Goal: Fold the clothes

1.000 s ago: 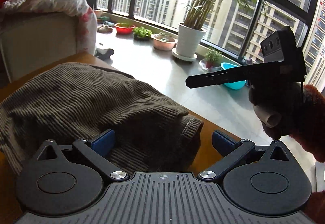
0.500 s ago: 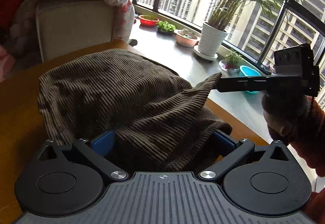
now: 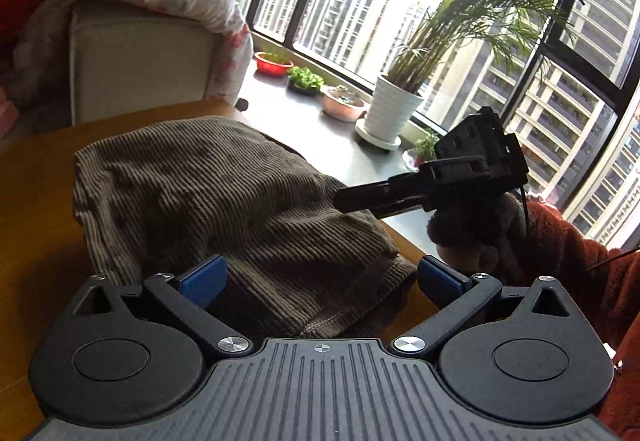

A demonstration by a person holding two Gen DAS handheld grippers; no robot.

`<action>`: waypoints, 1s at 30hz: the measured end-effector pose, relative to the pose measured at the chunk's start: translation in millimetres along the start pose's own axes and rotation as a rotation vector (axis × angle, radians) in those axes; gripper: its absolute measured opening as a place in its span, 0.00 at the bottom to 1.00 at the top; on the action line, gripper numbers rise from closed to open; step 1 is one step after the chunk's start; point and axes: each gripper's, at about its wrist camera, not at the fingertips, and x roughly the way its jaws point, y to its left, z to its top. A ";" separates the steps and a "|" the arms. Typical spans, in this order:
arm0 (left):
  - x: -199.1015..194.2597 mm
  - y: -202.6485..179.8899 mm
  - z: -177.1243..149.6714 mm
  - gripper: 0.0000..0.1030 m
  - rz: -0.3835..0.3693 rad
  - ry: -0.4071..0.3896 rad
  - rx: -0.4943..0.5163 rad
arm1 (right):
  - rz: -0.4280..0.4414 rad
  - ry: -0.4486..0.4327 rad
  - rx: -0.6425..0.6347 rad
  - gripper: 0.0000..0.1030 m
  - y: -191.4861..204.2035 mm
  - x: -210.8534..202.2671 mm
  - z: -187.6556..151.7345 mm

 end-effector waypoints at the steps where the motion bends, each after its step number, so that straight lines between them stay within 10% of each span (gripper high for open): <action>1: -2.8 5.3 0.1 1.00 -0.001 -0.012 -0.020 | -0.003 0.004 -0.007 0.61 4.2 -4.9 -8.5; 11: 11.1 52.3 3.3 1.00 -0.028 -0.083 -0.284 | -0.208 0.080 -0.383 0.68 96.5 -11.3 -80.4; 19: 14.6 57.0 -8.5 1.00 -0.007 -0.021 -0.263 | -0.219 0.005 -0.535 0.81 139.3 -44.3 -66.1; 24: -2.0 51.5 38.5 1.00 -0.116 -0.205 -0.197 | -0.310 -0.100 -0.603 0.83 147.5 -30.6 -20.1; 30: 64.3 100.3 74.6 1.00 -0.137 -0.134 -0.329 | -0.346 0.039 -0.737 0.83 148.3 35.0 -15.1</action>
